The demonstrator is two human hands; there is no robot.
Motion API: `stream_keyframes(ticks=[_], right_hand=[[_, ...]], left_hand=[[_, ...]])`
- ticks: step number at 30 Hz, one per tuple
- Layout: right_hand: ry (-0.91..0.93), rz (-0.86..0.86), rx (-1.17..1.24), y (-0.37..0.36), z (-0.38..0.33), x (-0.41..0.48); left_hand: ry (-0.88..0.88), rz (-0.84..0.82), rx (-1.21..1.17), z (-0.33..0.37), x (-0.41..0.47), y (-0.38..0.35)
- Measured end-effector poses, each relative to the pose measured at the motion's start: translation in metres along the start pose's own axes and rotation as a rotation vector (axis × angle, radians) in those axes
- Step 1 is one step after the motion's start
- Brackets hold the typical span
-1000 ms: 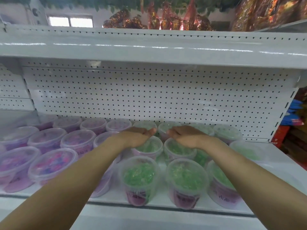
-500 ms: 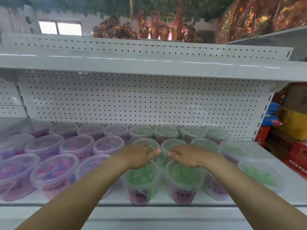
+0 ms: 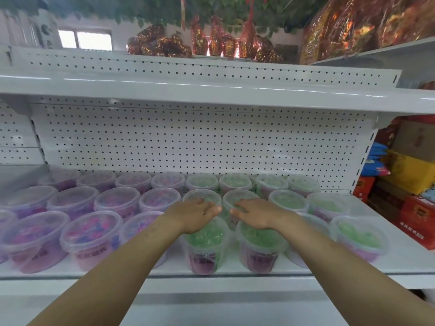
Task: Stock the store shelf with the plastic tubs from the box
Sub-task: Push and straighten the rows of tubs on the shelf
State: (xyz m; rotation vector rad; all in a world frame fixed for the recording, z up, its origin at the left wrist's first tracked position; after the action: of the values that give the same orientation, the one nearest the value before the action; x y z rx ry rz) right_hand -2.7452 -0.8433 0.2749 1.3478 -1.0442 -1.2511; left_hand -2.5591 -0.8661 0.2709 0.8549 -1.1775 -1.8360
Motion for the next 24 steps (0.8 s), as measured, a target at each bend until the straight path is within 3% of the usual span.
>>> stream_keyframes(ticks=[6, 15, 24], right_hand=[[0.0, 0.048, 0.041, 0.007, -0.009, -0.019], [-0.009, 0.224, 0.151, -0.005, -0.008, -0.101], [-0.134, 0.243, 0.119, -0.029, 0.002, -0.13]], left_hand=[[-0.015, 0.028, -0.006, 0.003, -0.005, 0.0], [-0.236, 0.177, -0.005, 0.024, -0.071, -0.011], [-0.173, 0.243, -0.001, 0.018, -0.102, -0.021]])
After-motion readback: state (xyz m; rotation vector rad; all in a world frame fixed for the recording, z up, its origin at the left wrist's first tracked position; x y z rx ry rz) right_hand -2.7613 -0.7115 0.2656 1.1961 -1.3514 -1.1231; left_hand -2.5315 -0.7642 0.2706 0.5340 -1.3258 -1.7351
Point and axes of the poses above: each hand's wrist, its own x-axis towards the middle knuckle, its own y-axis out of the back of the hand, z = x × y, the point moved 4 cm from there along x, towards the middle knuckle, and after that the axes turned 11 degrees about -x, right-handed, at the moved point
